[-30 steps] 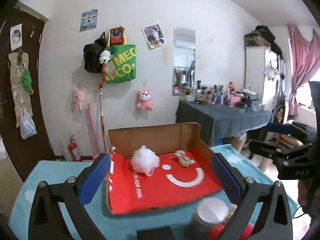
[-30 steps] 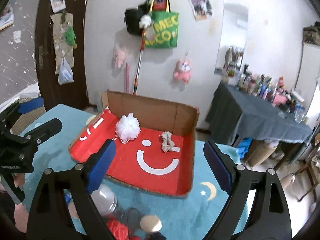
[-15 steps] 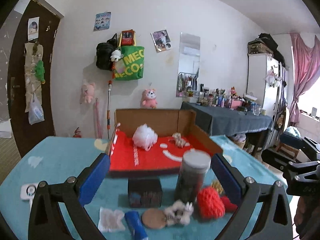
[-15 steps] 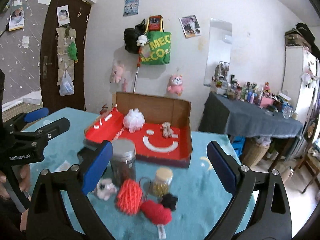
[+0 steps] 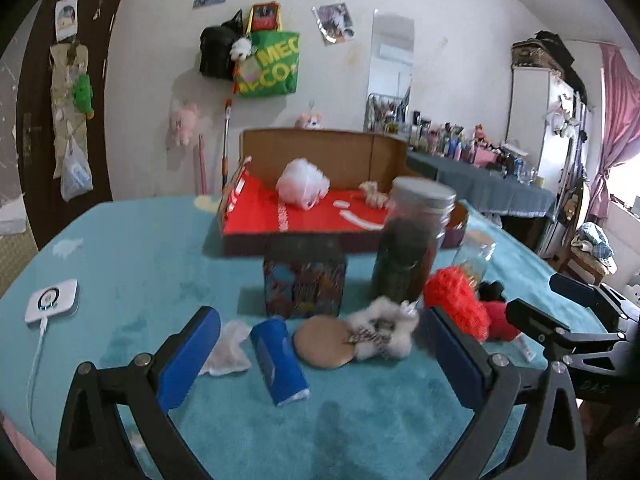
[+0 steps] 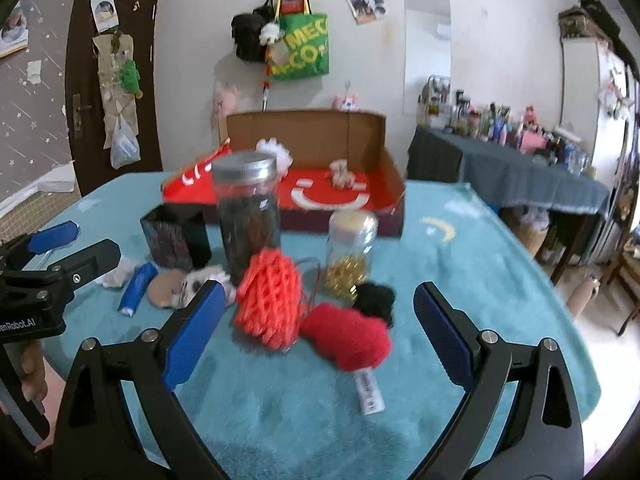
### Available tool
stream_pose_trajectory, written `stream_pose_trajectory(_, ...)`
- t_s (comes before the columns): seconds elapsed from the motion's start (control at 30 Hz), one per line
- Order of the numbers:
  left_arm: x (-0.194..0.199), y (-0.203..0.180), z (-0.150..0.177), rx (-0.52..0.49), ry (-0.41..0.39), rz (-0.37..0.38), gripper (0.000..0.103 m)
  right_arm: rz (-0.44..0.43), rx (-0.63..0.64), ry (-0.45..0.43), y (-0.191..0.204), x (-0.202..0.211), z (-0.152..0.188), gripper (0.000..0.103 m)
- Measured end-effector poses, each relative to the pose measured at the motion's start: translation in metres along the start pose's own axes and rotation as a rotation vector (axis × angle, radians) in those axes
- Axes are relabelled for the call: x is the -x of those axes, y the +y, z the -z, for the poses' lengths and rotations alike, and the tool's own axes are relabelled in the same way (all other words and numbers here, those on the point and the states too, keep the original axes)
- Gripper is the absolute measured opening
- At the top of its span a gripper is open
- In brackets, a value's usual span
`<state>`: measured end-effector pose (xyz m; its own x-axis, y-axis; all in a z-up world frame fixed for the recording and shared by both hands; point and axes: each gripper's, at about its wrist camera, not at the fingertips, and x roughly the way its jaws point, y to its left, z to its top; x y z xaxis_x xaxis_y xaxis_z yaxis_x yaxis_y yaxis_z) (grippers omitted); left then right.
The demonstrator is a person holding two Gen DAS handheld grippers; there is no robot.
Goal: Organize soft objects
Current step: 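Withdraw both tools from the box back toward the table items, then grasp the white tissue with the left gripper while the right grasps the red mesh net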
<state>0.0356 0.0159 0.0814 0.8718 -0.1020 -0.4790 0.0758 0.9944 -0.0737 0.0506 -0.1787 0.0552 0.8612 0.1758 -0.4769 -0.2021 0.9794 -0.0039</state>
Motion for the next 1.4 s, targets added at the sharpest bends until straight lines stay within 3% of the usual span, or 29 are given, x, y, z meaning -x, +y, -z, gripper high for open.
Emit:
stream_pose_trajectory(0.47,-0.019,0.049,0.004,0.025,0.089,-0.091,0.103,-0.032,-0.004,0.058,0.009,-0.030,0.004,0.096)
stream_pose_trajectory(0.67,-0.039,0.076,0.007,0.025,0.167,-0.150,0.102,-0.043,-0.010,0.102,0.010,-0.047,0.002,0.096)
stream_pose_trajectory(0.77,-0.052,0.089,0.013,0.046,0.228,-0.146,0.087,-0.046,-0.003,0.121,0.013,-0.054,0.003,0.096)
stream_pose_trajectory(0.83,-0.061,0.096,0.017,0.065,0.268,-0.111,0.063,-0.054,0.010,0.134,0.015,-0.059,0.004,0.094)
stream_pose_trajectory(0.9,-0.063,0.098,0.019,0.075,0.278,-0.054,0.049,-0.067,0.023,0.147,0.016,-0.062,0.005,0.081)
stream_pose_trajectory(0.93,-0.062,0.096,0.019,0.063,0.271,-0.043,0.026,-0.067,0.033,0.152,0.018,-0.064,0.005,0.067)
stream_pose_trajectory(0.97,-0.060,0.093,0.018,0.056,0.269,-0.006,0.019,-0.078,0.048,0.160,0.019,-0.065,0.007,0.049)
stream_pose_trajectory(1.0,-0.059,0.091,0.017,0.057,0.268,0.000,0.017,-0.106,0.055,0.172,0.021,-0.066,0.008,0.042)
stream_pose_trajectory(1.07,-0.053,0.085,0.015,0.044,0.255,0.010,0.015,-0.098,0.076,0.151,0.024,-0.062,0.011,0.038)
stream_pose_trajectory(1.4,-0.022,0.039,-0.009,-0.009,0.166,0.140,0.015,-0.170,0.030,0.101,0.009,-0.035,0.004,0.036)
